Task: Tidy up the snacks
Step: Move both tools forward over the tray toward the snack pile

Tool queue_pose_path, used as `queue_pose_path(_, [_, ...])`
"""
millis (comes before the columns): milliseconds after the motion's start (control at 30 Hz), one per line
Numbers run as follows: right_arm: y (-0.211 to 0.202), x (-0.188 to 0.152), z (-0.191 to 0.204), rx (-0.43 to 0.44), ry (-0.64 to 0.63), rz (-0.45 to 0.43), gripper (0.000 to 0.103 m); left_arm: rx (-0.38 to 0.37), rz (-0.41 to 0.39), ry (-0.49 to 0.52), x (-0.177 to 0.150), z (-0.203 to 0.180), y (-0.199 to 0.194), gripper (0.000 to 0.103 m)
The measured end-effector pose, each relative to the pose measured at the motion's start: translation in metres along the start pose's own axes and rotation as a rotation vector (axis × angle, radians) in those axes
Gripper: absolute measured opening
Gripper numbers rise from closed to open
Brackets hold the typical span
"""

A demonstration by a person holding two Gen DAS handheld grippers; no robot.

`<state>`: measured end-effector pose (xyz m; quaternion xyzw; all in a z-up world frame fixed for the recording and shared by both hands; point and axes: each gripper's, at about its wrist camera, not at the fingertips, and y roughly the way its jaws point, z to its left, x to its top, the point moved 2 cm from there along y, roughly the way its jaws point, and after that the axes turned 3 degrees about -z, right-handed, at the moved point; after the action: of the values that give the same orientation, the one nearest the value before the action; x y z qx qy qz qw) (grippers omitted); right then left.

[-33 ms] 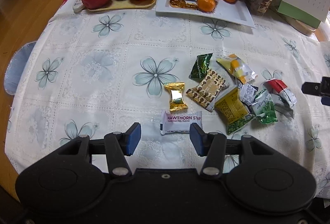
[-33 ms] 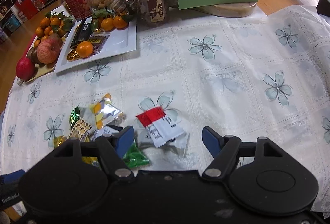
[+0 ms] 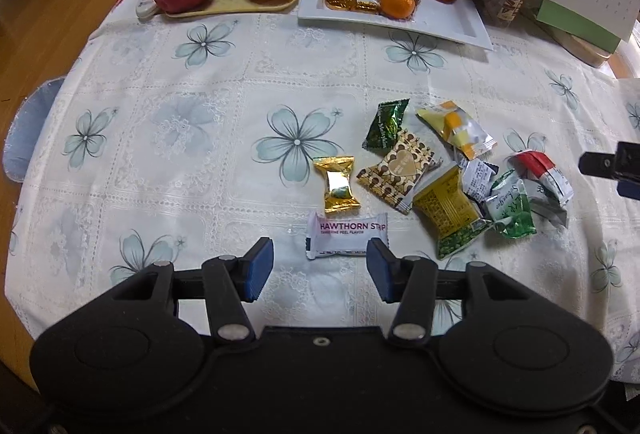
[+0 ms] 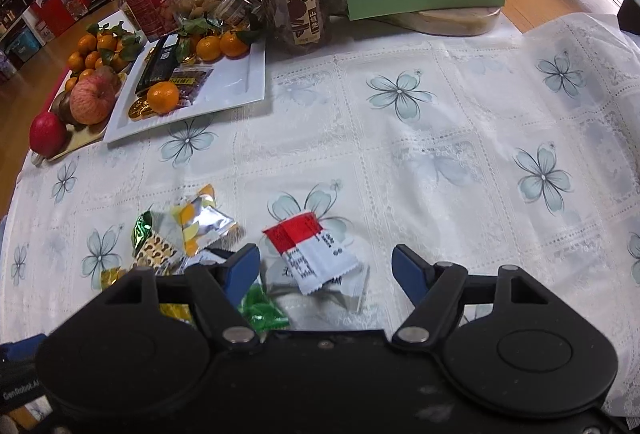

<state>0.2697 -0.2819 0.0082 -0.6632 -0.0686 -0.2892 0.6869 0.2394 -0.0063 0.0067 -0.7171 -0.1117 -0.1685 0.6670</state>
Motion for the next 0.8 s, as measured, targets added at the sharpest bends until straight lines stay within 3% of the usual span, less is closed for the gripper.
queue_pose_path(133, [0.028, 0.001, 0.001, 0.001, 0.004, 0.039, 0.076, -0.006, 0.027, 0.005, 0.001, -0.002, 0.007, 0.056])
queue_pose_path(267, [0.044, 0.001, 0.012, -0.074, -0.070, 0.018, 0.076, -0.024, 0.042, -0.015, 0.004, -0.001, 0.010, 0.056])
queue_pose_path(500, [0.070, 0.003, 0.011, -0.047, -0.038, 0.091, 0.075, -0.033, 0.071, -0.055, 0.008, 0.004, 0.018, 0.056])
queue_pose_path(667, [0.077, 0.005, 0.012, -0.045, -0.002, 0.116, 0.055, -0.037, 0.083, -0.102, 0.013, 0.009, 0.023, 0.056])
queue_pose_path(800, [0.071, 0.006, 0.014, -0.027, 0.048, 0.116, 0.044, -0.027, 0.079, -0.125, 0.015, 0.011, 0.026, 0.056])
